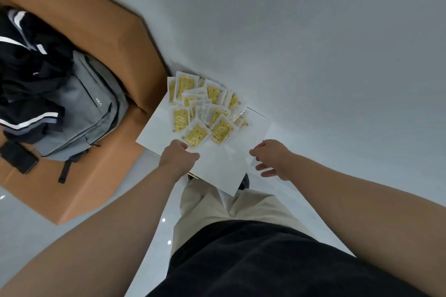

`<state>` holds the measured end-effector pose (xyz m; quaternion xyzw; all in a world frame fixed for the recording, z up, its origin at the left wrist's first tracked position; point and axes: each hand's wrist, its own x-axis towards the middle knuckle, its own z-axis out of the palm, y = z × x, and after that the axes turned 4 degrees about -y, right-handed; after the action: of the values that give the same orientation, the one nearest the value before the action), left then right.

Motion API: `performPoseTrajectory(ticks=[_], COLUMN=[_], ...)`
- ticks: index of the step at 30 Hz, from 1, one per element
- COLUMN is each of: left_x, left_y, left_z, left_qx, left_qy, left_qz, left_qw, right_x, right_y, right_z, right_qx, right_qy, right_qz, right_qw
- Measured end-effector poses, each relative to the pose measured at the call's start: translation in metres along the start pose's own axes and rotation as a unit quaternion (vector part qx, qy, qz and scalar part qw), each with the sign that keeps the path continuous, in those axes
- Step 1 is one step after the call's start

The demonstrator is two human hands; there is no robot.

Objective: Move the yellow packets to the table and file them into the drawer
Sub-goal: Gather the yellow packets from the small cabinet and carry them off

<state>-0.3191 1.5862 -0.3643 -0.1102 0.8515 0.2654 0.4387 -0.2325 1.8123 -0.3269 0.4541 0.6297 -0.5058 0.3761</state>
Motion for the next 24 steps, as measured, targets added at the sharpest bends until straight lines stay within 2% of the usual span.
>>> performPoseTrajectory(ticks=[3,5,8,10,13,17,20,24], left_x=[0.034,0.058,0.099,0.128,0.169,0.207,0.228,0.236], left_y=[-0.005,-0.008,-0.013,-0.019,-0.023,-0.018,-0.017,-0.03], left_z=[-0.01,-0.015,-0.015,-0.013,-0.001,0.024,0.045,0.057], left_qx=[0.065,0.096,0.118,0.134,0.172,0.198,0.221,0.24], left_qy=[-0.004,-0.004,0.001,0.012,0.028,0.02,0.032,0.11], left_qz=[-0.001,-0.002,-0.004,0.0,0.007,-0.018,-0.016,0.026], left_qw=[0.998,0.995,0.993,0.991,0.985,0.98,0.975,0.964], right_x=[0.023,0.043,0.084,0.114,0.157,0.199,0.226,0.248], right_y=[-0.014,-0.023,-0.036,-0.045,-0.054,-0.068,-0.076,-0.086], right_z=[0.018,0.031,0.05,0.063,0.074,0.081,0.083,0.085], right_qx=[0.027,-0.001,-0.124,-0.235,-0.392,-0.536,-0.6,-0.653], right_qy=[0.003,0.018,0.043,0.063,0.109,0.167,0.171,0.163], right_qz=[0.035,0.041,0.022,-0.015,-0.08,-0.132,-0.186,-0.254], right_qw=[0.999,0.999,0.991,0.97,0.91,0.817,0.759,0.694])
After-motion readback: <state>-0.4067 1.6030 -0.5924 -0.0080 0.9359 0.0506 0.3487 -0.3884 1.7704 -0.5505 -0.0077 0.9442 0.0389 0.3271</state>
